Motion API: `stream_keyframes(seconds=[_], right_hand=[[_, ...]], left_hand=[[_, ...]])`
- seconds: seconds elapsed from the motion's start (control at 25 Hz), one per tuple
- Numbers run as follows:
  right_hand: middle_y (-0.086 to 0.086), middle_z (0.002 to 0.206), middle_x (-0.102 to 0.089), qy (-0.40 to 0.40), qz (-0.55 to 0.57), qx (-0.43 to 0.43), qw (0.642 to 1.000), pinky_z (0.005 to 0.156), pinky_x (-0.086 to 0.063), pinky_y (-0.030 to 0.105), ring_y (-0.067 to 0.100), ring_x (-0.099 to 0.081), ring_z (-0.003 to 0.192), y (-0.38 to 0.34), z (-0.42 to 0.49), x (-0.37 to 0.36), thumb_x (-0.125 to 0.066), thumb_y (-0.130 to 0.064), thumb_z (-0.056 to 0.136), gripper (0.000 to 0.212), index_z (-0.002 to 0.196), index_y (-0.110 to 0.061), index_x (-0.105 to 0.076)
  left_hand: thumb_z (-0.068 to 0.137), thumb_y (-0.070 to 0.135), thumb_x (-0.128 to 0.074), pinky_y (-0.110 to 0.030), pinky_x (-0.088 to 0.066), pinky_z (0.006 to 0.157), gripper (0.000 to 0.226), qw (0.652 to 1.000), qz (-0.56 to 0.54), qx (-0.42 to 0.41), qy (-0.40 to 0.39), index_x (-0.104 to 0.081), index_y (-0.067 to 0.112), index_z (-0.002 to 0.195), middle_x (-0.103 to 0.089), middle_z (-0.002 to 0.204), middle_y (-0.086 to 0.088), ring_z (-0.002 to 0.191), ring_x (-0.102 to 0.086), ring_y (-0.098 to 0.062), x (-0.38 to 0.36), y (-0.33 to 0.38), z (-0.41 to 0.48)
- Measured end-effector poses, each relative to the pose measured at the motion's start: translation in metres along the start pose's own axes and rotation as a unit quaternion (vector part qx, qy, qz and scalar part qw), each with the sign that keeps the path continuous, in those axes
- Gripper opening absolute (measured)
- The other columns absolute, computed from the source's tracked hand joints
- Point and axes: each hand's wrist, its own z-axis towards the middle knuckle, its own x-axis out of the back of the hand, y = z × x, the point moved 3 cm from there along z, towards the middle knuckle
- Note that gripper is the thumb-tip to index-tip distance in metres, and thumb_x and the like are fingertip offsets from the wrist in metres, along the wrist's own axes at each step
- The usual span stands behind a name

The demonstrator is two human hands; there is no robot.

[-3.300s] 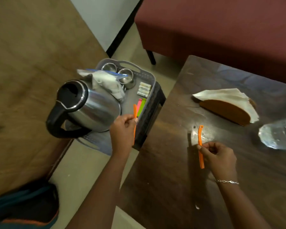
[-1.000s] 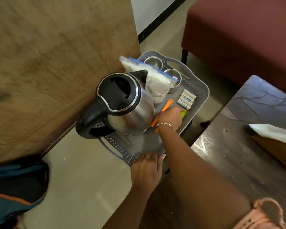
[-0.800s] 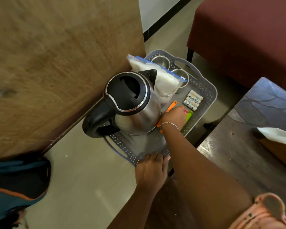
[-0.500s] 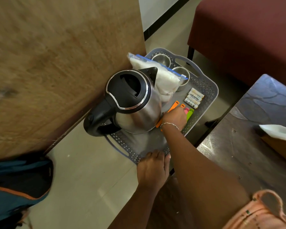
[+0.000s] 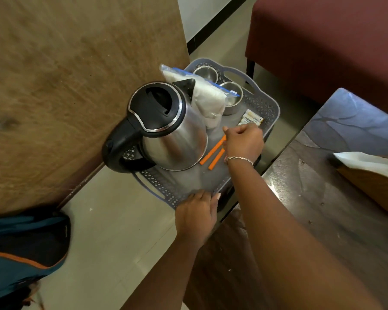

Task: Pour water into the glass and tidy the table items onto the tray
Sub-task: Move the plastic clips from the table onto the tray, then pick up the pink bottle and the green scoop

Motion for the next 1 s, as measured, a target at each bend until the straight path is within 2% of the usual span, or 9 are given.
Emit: stream_keyframes(seconds=[0.16, 0.28, 0.4, 0.56, 0.72, 0.8, 0.88, 0.96, 1.0], right_hand=[[0.008, 0.07, -0.067, 0.054, 0.025, 0.044, 0.997, 0.07, -0.053, 0.048, 0.029, -0.065, 0.07, 0.022, -0.017, 0.063, -0.068, -0.025, 0.079, 0.019, 0.071, -0.014, -0.055], [-0.003, 0.063, -0.057, 0.082, -0.012, 0.08, 0.993, 0.066, -0.05, 0.042, 0.022, -0.06, 0.066, 0.058, -0.034, 0.111, -0.068, -0.022, 0.079, 0.019, 0.07, -0.017, -0.052], [0.001, 0.07, -0.06, 0.071, -0.063, 0.094, 0.991, 0.06, -0.042, 0.031, 0.02, -0.055, 0.067, 0.098, -0.045, 0.139, -0.066, -0.019, 0.081, 0.019, 0.071, -0.017, -0.051], [0.009, 0.081, -0.065, 0.078, -0.09, 0.095, 0.988, 0.06, -0.038, 0.028, 0.02, -0.055, 0.07, 0.134, -0.05, 0.163, -0.065, -0.02, 0.082, 0.013, 0.079, -0.009, -0.06], [0.008, 0.081, -0.063, 0.073, -0.087, 0.091, 0.989, 0.059, -0.041, 0.032, 0.02, -0.054, 0.069, 0.149, -0.053, 0.179, -0.063, -0.02, 0.083, 0.014, 0.079, -0.008, -0.06], [0.008, 0.08, -0.063, 0.075, -0.085, 0.076, 0.991, 0.059, -0.038, 0.03, 0.019, -0.053, 0.069, 0.155, -0.056, 0.185, -0.063, -0.02, 0.084, 0.015, 0.079, -0.007, -0.06], [0.008, 0.079, -0.063, 0.079, -0.081, 0.069, 0.991, 0.059, -0.035, 0.029, 0.02, -0.053, 0.069, 0.159, -0.058, 0.192, -0.063, -0.02, 0.084, 0.014, 0.078, -0.008, -0.06], [0.007, 0.079, -0.062, 0.082, -0.078, 0.068, 0.991, 0.059, -0.035, 0.029, 0.021, -0.055, 0.07, 0.162, -0.062, 0.201, -0.063, -0.02, 0.084, 0.013, 0.078, -0.009, -0.059], [0.007, 0.081, -0.062, 0.084, -0.079, 0.071, 0.991, 0.061, -0.035, 0.028, 0.022, -0.056, 0.072, 0.163, -0.063, 0.206, -0.063, -0.02, 0.084, 0.012, 0.08, -0.009, -0.059]], left_hand=[[0.091, 0.037, -0.036, -0.025, -0.038, 0.041, 0.043, 0.999, 0.006, 0.028, -0.019, -0.06, 0.015, 0.064, -0.059, 0.057, -0.003, 0.048, -0.058, -0.022, -0.002, 0.0, -0.003], [0.097, 0.04, -0.036, -0.038, -0.047, 0.069, 0.041, 0.992, -0.091, 0.089, -0.022, -0.064, 0.01, 0.096, -0.065, 0.093, -0.01, 0.088, -0.061, -0.029, -0.003, 0.003, 0.001], [0.098, 0.032, -0.035, -0.042, -0.04, 0.096, 0.045, 0.961, -0.245, 0.13, -0.024, -0.051, -0.001, 0.124, -0.056, 0.124, -0.021, 0.118, -0.049, -0.035, -0.004, 0.006, 0.017], [0.1, 0.036, -0.03, -0.034, -0.027, 0.108, 0.052, 0.919, -0.335, 0.196, -0.071, -0.03, 0.007, 0.143, -0.033, 0.149, -0.014, 0.136, -0.032, -0.028, -0.01, 0.014, 0.039], [0.099, 0.039, -0.03, -0.034, -0.029, 0.105, 0.054, 0.904, -0.368, 0.199, -0.085, -0.025, 0.009, 0.144, -0.033, 0.149, -0.012, 0.136, -0.031, -0.028, -0.017, 0.018, 0.053], [0.099, 0.038, -0.032, -0.031, -0.034, 0.09, 0.048, 0.906, -0.364, 0.204, -0.071, -0.036, 0.008, 0.137, -0.051, 0.127, -0.014, 0.125, -0.044, -0.031, -0.019, 0.018, 0.055], [0.099, 0.037, -0.034, -0.029, -0.033, 0.077, 0.041, 0.916, -0.346, 0.195, -0.056, -0.044, 0.008, 0.126, -0.053, 0.099, -0.009, 0.108, -0.054, -0.034, -0.017, 0.021, 0.053], [0.099, 0.035, -0.035, -0.032, -0.035, 0.075, 0.042, 0.928, -0.318, 0.19, -0.039, -0.044, 0.005, 0.126, -0.055, 0.099, -0.013, 0.104, -0.054, -0.036, -0.01, 0.026, 0.048], [0.098, 0.033, -0.037, -0.035, -0.038, 0.078, 0.043, 0.942, -0.288, 0.172, -0.022, -0.043, 0.003, 0.127, -0.057, 0.108, -0.018, 0.108, -0.053, -0.037, -0.005, 0.031, 0.043]])
